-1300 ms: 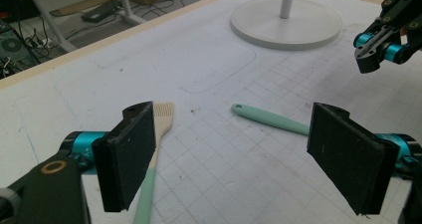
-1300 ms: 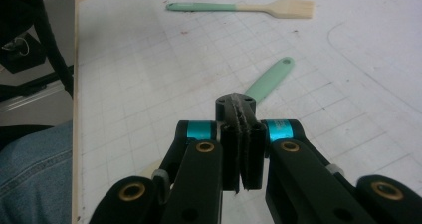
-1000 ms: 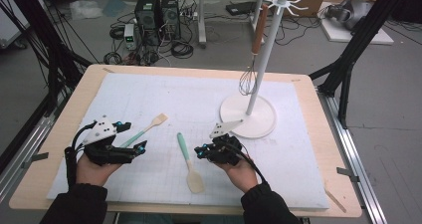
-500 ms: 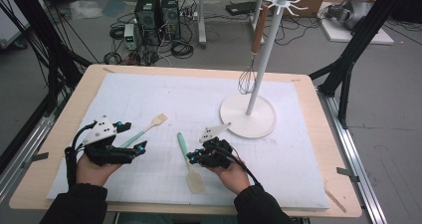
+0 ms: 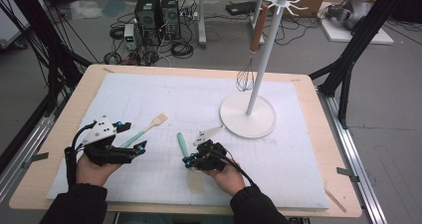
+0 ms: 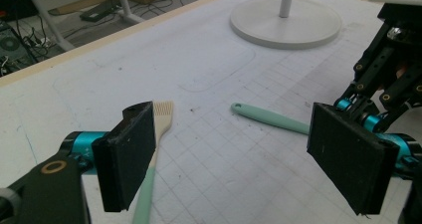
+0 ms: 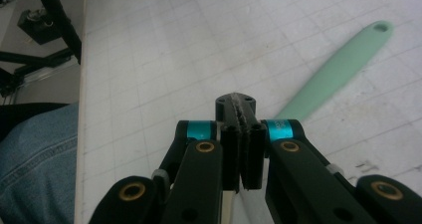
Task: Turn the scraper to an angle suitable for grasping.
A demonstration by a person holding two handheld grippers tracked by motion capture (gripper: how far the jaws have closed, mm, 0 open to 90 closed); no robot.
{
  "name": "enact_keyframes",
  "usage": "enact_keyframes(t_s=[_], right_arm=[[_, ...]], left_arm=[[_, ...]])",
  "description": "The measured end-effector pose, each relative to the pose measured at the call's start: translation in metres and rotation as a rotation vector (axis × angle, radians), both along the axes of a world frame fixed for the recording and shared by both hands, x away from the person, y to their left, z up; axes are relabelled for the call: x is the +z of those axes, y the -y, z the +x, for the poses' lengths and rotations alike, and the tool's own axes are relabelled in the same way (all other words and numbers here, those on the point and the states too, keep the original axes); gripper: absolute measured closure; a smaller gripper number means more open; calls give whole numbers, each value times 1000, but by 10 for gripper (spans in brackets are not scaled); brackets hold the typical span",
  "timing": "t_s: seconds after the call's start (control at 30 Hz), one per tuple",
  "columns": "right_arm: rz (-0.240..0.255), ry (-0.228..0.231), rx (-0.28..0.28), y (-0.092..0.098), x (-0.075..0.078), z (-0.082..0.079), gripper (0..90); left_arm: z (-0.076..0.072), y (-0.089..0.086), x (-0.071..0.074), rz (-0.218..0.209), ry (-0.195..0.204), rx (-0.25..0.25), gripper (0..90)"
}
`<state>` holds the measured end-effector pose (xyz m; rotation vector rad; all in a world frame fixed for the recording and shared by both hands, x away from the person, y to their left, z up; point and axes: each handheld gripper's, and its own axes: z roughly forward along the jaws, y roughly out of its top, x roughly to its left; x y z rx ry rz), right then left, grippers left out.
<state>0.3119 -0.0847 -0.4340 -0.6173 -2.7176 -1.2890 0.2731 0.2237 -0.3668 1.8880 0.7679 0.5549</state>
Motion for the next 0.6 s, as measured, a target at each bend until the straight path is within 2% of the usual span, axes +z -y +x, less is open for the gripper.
enact_keyframes(t_s=[0.1,0.6], right_arm=[[-14,-11,4,-3,-4,-1,890],[-64,-8,29,-6,-8,-4,890]], left_arm=[[0,0,0,1,-1,1,196],[0,-1,0,6,0,-2,196]])
